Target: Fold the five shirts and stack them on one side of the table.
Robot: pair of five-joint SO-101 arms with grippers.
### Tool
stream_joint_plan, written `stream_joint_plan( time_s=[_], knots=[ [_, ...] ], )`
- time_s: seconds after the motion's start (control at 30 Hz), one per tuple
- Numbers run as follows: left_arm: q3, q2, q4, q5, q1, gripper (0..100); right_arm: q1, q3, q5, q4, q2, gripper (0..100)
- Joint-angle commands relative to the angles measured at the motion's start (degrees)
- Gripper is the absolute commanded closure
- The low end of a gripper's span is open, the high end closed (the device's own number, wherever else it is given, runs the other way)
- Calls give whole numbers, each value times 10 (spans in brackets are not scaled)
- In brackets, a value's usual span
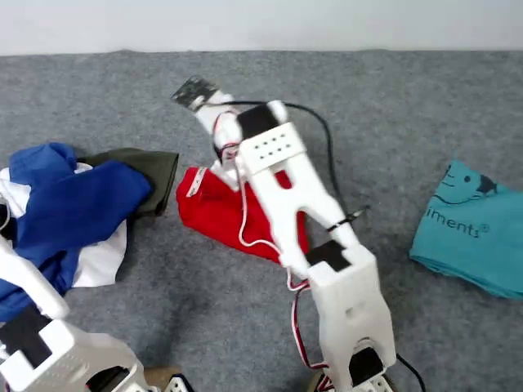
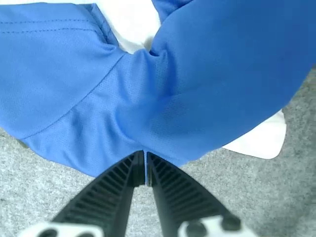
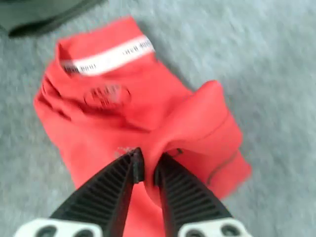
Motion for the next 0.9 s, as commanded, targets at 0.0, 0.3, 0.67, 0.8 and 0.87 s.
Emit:
stream_joint_plan(
  time_s=[0.0,0.3,0.67,0.8,0.87],
  knots=[
    [-4,-28,-15,0,5,983,-22,-33,-2,-47,14,972],
    [-3,-28,-16,0,5,983,-36,-68,-1,19,-8,782],
    [50,-33,-17,0,5,983,134,-112,44,172,-20,990],
    [49,-33,-17,0,4,983,189,-110,41,173,-21,987],
    [49,-33,-17,0,2,983,193,-89,43,172,-20,987]
  ],
)
